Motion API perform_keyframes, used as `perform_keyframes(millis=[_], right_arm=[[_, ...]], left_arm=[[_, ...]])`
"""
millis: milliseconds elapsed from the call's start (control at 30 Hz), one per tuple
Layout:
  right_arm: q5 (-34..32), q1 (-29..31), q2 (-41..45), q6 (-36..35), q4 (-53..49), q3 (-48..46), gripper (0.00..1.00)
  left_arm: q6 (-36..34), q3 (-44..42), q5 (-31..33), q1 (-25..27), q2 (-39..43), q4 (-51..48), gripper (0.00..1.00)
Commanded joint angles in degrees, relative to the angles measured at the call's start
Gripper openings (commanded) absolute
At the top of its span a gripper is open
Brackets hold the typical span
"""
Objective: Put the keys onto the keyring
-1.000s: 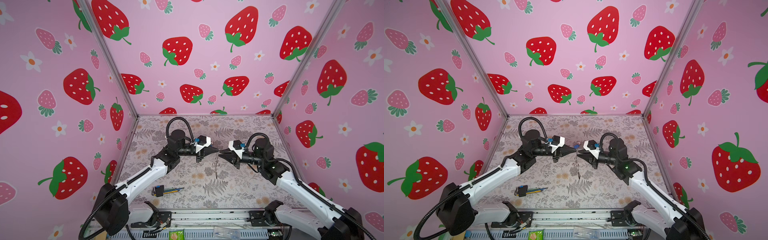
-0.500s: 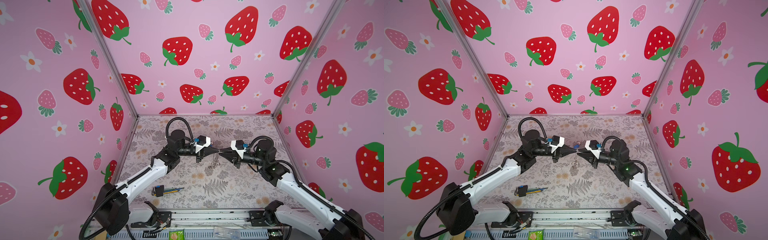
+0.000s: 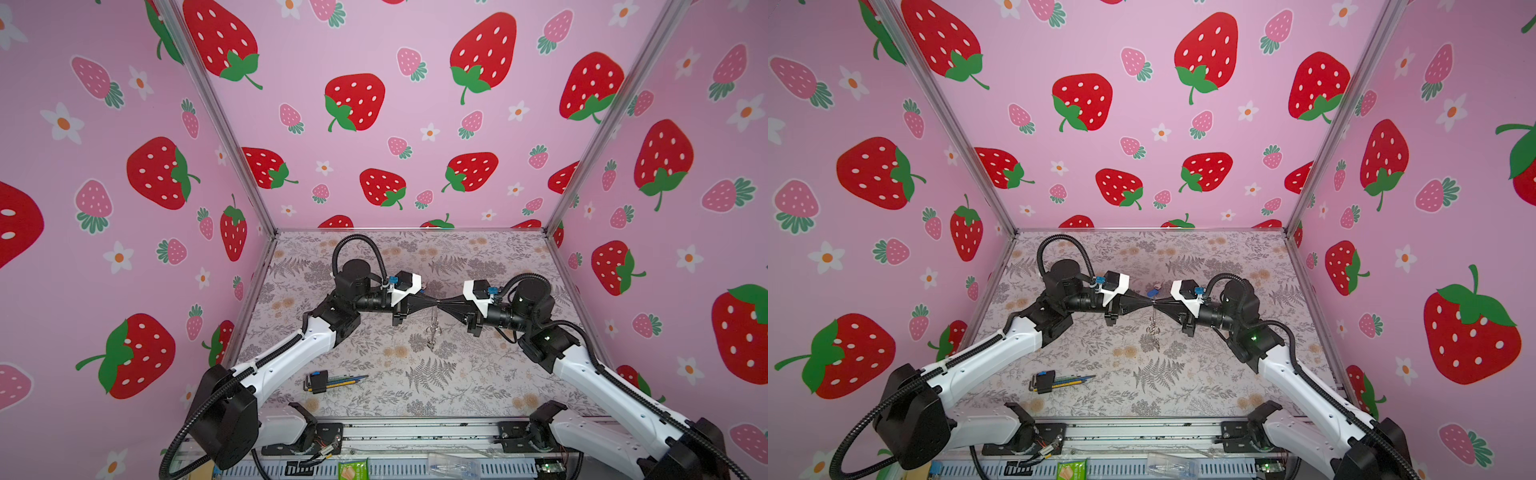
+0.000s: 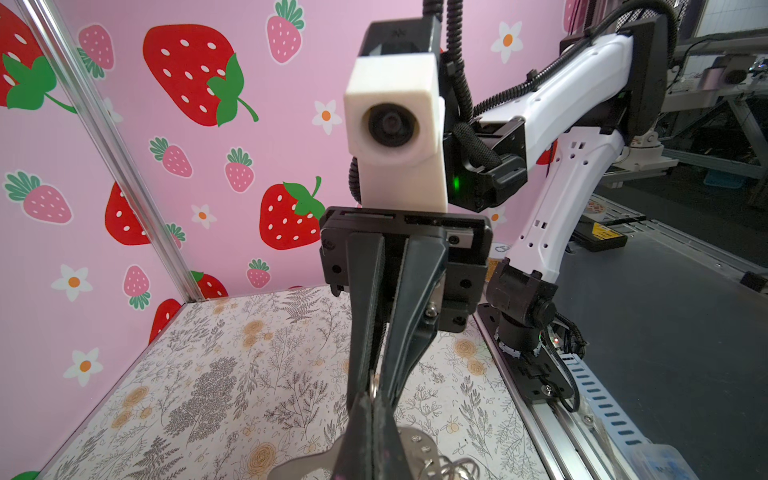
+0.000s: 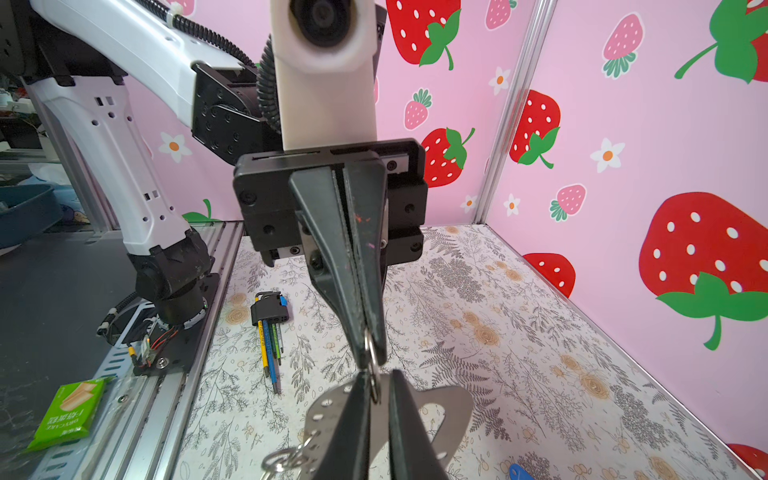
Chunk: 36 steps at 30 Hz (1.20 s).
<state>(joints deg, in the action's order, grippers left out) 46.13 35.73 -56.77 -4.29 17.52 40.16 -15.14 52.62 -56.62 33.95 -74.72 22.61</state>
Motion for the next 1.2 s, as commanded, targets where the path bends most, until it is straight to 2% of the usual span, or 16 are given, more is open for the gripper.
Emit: perform_keyframes(millis=[0,233,267,367,500,600,733,900,933,1033,1100,1167], right_arm=[[1.5,-0.2,-0.1,0.2,2.1,0.3,0.09],[-0.1,-0.2,0.3,-0.6,1.1,0.0,0.0],[-1.2,-0.2,0.4,-1.6,-0.2,0.2,0.0],[-5.5,-0.1,0.9,-6.1,-6.0,1.5,0.0],[-9.8,0.0,1.6,-11.0,-10.3,2.5,0.0],[-12.9,0.3,2.0,-14.2,-11.0,2.3,0.0],[-16.7,1.7,3.2,-18.8,-10.5,1.0,0.0],[-20.8,3.3,6.3,-24.7,-8.8,-1.4,0.0],[-21.5,3.6,6.7,-25.8,-8.5,-1.7,0.0],[-24.0,4.3,7.7,-28.7,-8.1,-2.8,0.0],[-25.4,4.7,8.0,-30.5,-8.4,-3.2,0.0],[-26.5,5.0,8.2,-31.7,-8.4,-3.7,0.0]], left_arm=[[0.1,0.9,-2.0,-0.3,-0.3,2.5,0.0],[0.2,1.0,-1.0,-0.3,-0.4,1.9,0.0],[-0.1,0.9,-0.1,-0.3,-0.3,1.1,0.03],[-2.6,0.3,4.4,-0.3,1.4,-2.3,0.23],[-4.9,-2.3,14.8,-0.3,4.8,-4.0,0.4],[-5.8,-3.7,20.7,-0.5,6.5,-4.4,0.43],[-6.5,-3.1,23.8,-1.1,6.8,-7.8,0.45],[1.3,0.4,30.2,-2.0,4.3,-12.0,0.41],[1.2,1.3,30.5,-2.0,3.9,-13.3,0.41],[0.3,1.9,29.0,-2.0,3.4,-14.5,0.47],[1.7,1.1,30.7,-2.0,3.2,-12.2,0.63],[2.9,0.5,32.9,-2.0,3.0,-10.6,0.65]])
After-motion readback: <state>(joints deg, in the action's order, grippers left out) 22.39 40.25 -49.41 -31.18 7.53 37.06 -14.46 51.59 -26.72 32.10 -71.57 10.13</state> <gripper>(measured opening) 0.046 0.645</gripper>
